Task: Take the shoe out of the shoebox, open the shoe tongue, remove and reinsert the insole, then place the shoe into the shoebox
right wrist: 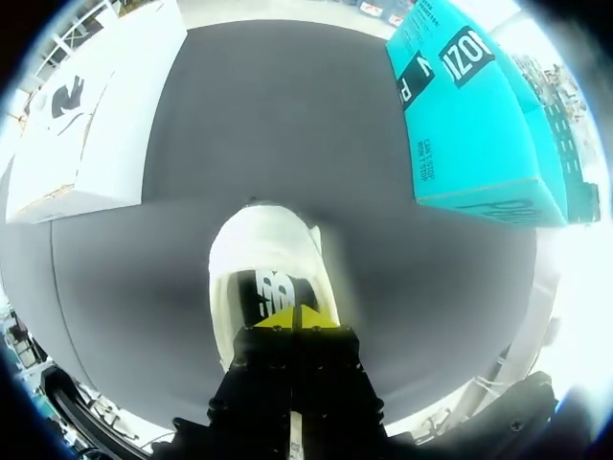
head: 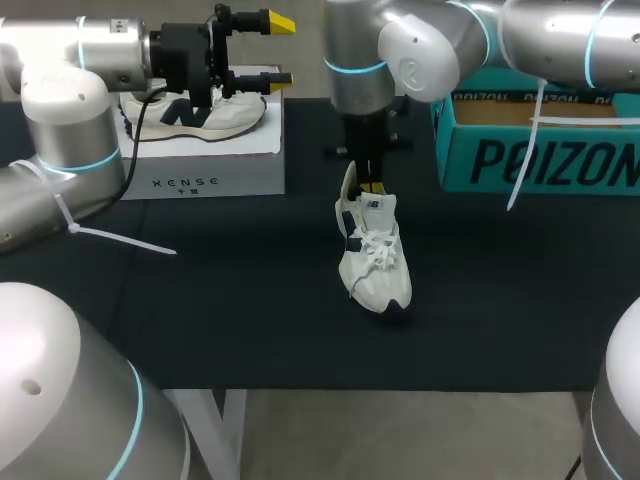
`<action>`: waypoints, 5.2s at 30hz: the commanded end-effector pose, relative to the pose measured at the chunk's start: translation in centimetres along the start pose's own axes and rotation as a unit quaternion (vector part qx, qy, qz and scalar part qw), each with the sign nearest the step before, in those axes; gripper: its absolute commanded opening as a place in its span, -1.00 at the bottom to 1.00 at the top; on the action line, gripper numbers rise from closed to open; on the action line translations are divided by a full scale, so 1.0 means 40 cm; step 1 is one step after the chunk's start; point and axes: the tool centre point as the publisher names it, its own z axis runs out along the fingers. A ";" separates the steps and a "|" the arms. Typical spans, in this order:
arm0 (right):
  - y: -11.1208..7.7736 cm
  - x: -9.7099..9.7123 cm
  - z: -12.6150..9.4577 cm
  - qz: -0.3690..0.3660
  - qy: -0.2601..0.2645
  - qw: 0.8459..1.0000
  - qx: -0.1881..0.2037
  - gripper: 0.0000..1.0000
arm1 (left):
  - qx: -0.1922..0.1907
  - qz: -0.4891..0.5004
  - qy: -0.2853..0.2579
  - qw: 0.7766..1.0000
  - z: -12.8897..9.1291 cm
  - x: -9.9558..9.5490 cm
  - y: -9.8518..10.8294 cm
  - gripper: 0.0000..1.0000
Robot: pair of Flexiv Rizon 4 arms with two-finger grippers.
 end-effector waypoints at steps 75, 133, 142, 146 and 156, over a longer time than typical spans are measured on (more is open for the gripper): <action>-0.039 -0.013 -0.012 0.026 -0.011 0.999 0.021 -1.00 | 0.039 -0.082 0.129 0.987 -0.326 -0.100 -0.037 1.00; -0.157 0.020 -0.025 0.022 0.016 0.999 0.041 1.00 | 0.020 -0.089 0.151 0.984 -0.343 -0.093 -0.038 1.00; -0.179 0.013 -0.031 0.035 0.013 0.998 0.045 1.00 | 0.020 -0.089 0.151 0.984 -0.343 -0.093 -0.038 1.00; -0.196 0.008 -0.051 0.054 0.002 0.997 0.046 1.00 | 0.020 -0.089 0.151 0.984 -0.343 -0.093 -0.038 1.00; -0.240 0.016 -0.093 0.076 0.005 0.996 0.044 1.00 | 0.020 -0.089 0.151 0.984 -0.343 -0.093 -0.038 1.00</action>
